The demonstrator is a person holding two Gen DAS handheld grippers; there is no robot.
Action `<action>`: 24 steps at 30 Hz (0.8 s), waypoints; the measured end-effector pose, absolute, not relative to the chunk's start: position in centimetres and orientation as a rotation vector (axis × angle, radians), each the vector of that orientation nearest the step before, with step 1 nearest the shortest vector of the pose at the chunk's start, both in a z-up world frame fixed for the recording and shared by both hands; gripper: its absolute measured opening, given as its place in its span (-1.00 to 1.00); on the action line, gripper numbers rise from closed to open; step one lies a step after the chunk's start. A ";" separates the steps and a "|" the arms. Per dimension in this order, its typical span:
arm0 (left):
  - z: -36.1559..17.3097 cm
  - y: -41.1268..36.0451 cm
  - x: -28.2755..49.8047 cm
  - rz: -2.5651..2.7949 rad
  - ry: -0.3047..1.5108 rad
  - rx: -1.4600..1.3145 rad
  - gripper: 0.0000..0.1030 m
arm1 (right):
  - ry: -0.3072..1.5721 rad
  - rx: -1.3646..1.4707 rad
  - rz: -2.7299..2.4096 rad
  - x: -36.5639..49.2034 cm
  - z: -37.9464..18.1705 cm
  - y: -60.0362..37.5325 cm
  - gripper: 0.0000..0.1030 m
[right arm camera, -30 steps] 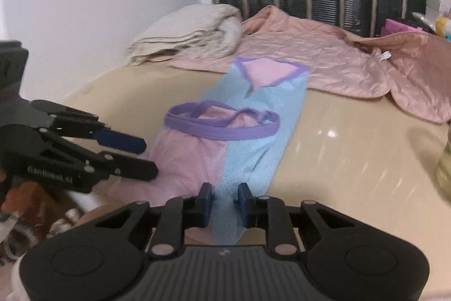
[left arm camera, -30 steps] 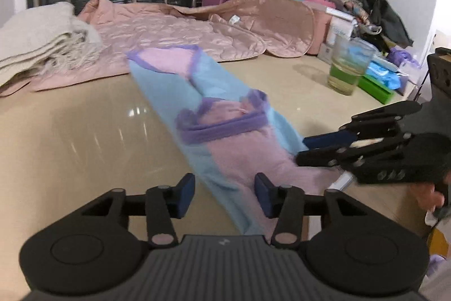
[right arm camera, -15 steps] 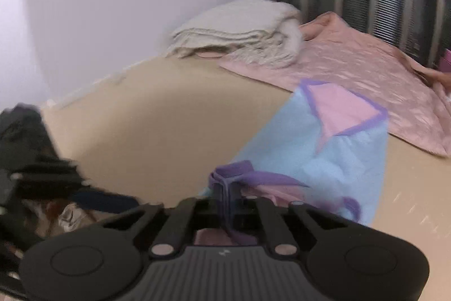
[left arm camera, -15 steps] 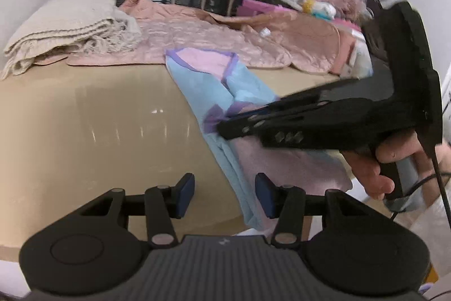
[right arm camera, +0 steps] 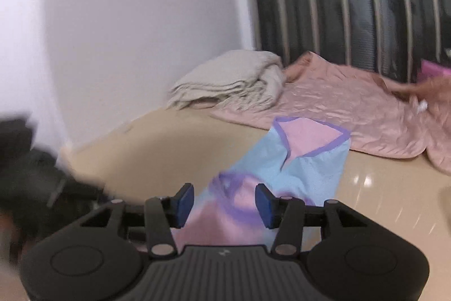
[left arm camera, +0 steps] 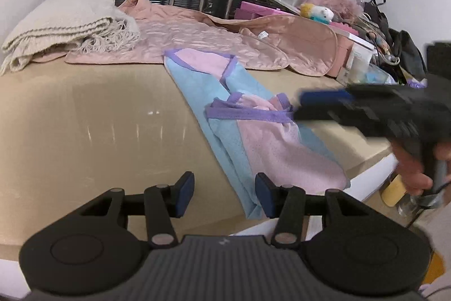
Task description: Fold clothes
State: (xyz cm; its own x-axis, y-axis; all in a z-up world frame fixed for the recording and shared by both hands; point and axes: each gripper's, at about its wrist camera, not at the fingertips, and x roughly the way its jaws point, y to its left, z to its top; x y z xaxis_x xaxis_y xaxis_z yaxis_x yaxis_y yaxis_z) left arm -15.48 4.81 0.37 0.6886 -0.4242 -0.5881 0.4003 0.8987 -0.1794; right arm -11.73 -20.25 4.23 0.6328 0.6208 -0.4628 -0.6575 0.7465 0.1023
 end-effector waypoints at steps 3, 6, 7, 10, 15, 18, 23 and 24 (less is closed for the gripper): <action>0.4 5.3 -15.3 -0.438 0.662 -0.059 0.04 | 0.550 -0.189 0.745 -13.6 2.5 -20.4 -0.14; 1.3 5.4 -15.6 -0.467 0.613 -0.019 0.04 | 0.538 -0.272 0.689 -14.3 2.1 -20.1 -0.12; 1.8 5.2 -16.0 -0.484 0.585 0.015 0.04 | 0.522 -0.295 0.671 -14.6 2.2 -20.1 -0.11; 2.4 4.1 -18.3 -0.522 0.457 0.186 0.42 | 0.425 -0.353 0.741 -16.6 3.9 -21.2 -0.04; 0.4 0.4 -22.1 -0.687 0.336 0.599 0.50 | 0.346 -0.757 0.777 -20.0 2.3 -19.2 -0.03; -1.9 -1.5 -22.8 -0.710 0.264 0.814 0.51 | 0.347 -0.898 0.801 -20.5 0.6 -18.0 -0.03; -2.9 -2.4 -20.8 -0.754 0.268 0.874 0.27 | 0.311 -1.034 0.774 -19.2 -1.4 -16.9 -0.38; -2.6 -2.4 -20.4 -0.767 0.280 0.865 -0.10 | 0.327 -1.028 0.779 -19.1 -1.3 -16.8 -0.50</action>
